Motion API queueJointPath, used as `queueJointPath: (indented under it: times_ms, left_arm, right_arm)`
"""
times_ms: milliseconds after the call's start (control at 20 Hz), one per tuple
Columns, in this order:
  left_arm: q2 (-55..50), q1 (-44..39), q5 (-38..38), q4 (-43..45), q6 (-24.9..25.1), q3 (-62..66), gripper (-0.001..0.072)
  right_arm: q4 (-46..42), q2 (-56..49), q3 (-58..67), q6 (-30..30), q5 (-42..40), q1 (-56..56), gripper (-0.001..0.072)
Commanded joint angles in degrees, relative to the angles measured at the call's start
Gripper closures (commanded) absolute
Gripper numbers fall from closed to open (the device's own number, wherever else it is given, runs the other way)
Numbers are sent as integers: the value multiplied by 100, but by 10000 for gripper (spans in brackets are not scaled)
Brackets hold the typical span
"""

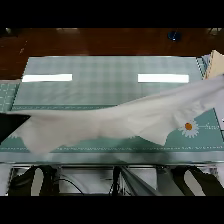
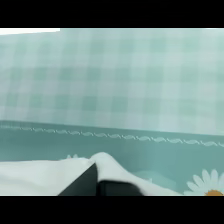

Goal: Fold the shirts.

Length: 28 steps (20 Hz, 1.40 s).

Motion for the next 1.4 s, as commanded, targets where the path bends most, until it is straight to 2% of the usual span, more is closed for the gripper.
queueJointPath:
  times_ms: [0, 200, 400, 550, 700, 900, 950, 1050, 1150, 1200, 1250, 1350]
  left_arm:
    - [-35, 4, 1056, -195, 435, -1353, 676]
    - [-415, -164, 1805, -201, 527, -2157, 677]
    - [-1003, -688, 2417, -195, 1298, -2422, 676]
    - [-1633, -997, 2975, -195, 1650, -2433, 676]
    - [-2312, -1102, 3263, -195, 1869, -2433, 675]
    - [-2997, -1099, 3685, -531, 1871, -2402, 665]
    - [-3077, -1099, 3799, -734, 1871, -2402, 571]
    - [-3185, -1099, 3930, -1036, 1869, -2402, 289]
    - [-3198, -1099, 3954, -1056, 1871, -2402, 280]
    - [-3195, -1099, 3947, -1058, 1871, -2402, 215]
    - [-3193, -1099, 3945, -1060, 1867, -2400, 94]
    - [-3191, -1088, 3840, -1060, 1869, -2356, 29]
  right_arm:
    - [210, -531, -308, -94, -778, 109, 693]
    - [170, -1248, -308, -195, -1143, 721, 693]
    - [160, -1932, -308, -229, -2122, 1292, 693]
    - [87, -2352, -308, -229, -2726, 1543, 693]
    - [4, -2640, -308, -229, -2857, 1569, 692]
    - [-542, -2721, -308, -229, -2894, 1569, 692]
    - [-621, -2721, -310, -232, -2892, 1569, 692]
    - [-671, -2721, -308, -256, -2892, 1569, 692]
    - [-667, -2721, -308, -273, -2887, 1572, 692]
    - [-669, -2721, -308, -273, -2883, 1572, 692]
    - [-671, -2721, -308, -273, -2883, 1572, 692]
    - [-691, -2721, -308, -299, -2883, 1572, 692]
